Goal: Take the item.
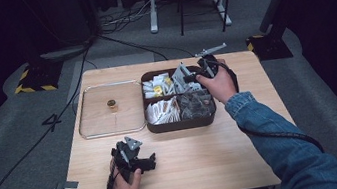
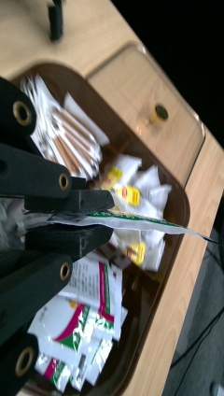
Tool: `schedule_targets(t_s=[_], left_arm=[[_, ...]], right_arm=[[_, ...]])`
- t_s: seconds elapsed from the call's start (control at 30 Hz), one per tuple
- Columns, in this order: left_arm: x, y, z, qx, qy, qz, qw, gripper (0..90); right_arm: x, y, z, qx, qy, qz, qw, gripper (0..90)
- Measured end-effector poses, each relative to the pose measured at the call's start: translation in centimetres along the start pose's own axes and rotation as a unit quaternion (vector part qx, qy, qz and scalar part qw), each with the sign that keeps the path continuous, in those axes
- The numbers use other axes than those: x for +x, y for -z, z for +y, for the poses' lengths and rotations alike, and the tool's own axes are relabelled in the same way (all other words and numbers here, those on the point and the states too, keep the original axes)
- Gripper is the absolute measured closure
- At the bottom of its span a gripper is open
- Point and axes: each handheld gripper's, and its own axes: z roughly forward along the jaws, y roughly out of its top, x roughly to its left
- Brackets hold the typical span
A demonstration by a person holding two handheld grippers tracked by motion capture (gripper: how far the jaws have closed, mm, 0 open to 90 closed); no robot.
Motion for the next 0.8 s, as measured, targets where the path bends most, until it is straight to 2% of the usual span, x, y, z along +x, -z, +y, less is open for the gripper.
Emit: schedule_targets(t_s=[0.27,0.43,0.53,0.8], left_arm=[[0.0,0.0,0.0,-0.001,-0.001,0.001,1.0,0.0],[0.0,0.0,0.0,-0.001,0.0,0.001,1.0,0.0],[0.0,0.0,0.0,-0.001,0.0,0.0,1.0,0.0],[0.0,0.0,0.0,0.0,-0.001,0.0,1.0,0.0]], right_arm=[[1.6,2.4,-0.6,-0.007,0.018,0.033,0.9993,84.0],[2.6,4.7,-1.8,-0.024,0.022,0.066,0.9973,84.0],[2.9,5.4,-2.4,-0.029,0.024,0.076,0.9964,84.0],[5.0,8.1,-4.8,-0.029,0.057,0.089,0.994,84.0]])
